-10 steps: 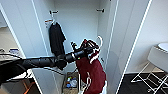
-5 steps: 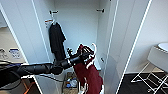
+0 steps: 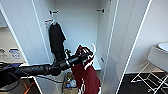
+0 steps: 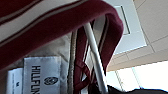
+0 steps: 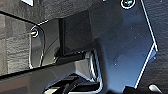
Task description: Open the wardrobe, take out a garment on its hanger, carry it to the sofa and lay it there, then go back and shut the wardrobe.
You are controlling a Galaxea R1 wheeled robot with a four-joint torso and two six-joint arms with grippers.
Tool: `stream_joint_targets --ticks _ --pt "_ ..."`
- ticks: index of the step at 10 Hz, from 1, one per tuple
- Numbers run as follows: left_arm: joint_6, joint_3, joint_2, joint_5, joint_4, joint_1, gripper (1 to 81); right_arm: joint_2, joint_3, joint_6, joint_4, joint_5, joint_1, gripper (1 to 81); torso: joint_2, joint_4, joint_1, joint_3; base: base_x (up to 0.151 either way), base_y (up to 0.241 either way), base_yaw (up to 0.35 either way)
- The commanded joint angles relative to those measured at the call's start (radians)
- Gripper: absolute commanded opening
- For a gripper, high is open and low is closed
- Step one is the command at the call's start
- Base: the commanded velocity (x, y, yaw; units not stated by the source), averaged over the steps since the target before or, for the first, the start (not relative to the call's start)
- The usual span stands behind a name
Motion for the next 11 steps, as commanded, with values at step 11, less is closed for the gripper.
stream_joint_targets --ticks 11 --pt "0.027 0.039 0.000 -0.109 0.063 -0.186 1.0 0.005 0.012 -0.003 0.002 -0.043 0.029 81.1 0.000 0.000 0.000 0.000 0.000 0.000 0.000"
